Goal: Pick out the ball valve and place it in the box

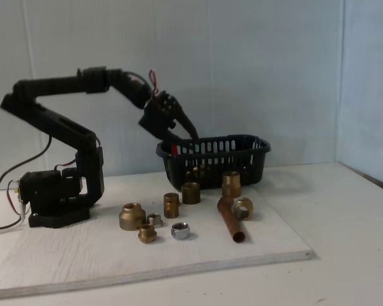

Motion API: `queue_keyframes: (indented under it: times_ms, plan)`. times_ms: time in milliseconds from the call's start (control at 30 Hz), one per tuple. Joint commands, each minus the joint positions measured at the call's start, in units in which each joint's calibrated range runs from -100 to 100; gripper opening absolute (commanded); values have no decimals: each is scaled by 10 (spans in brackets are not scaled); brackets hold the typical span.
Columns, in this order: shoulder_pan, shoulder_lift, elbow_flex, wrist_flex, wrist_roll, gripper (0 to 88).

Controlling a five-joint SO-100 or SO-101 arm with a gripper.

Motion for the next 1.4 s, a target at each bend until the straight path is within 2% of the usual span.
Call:
queue_keyframes:
  times_ms: [0,233,533,1167,1367]
  plan:
    - [0,-90,59,-32,-1,17]
    - [0,-239,182,-28,-2,17]
    - [7,-398,311,-27,-29,16]
    - [0,-397,330,134,-31,16]
    - [0,-397,330,162,-69,20]
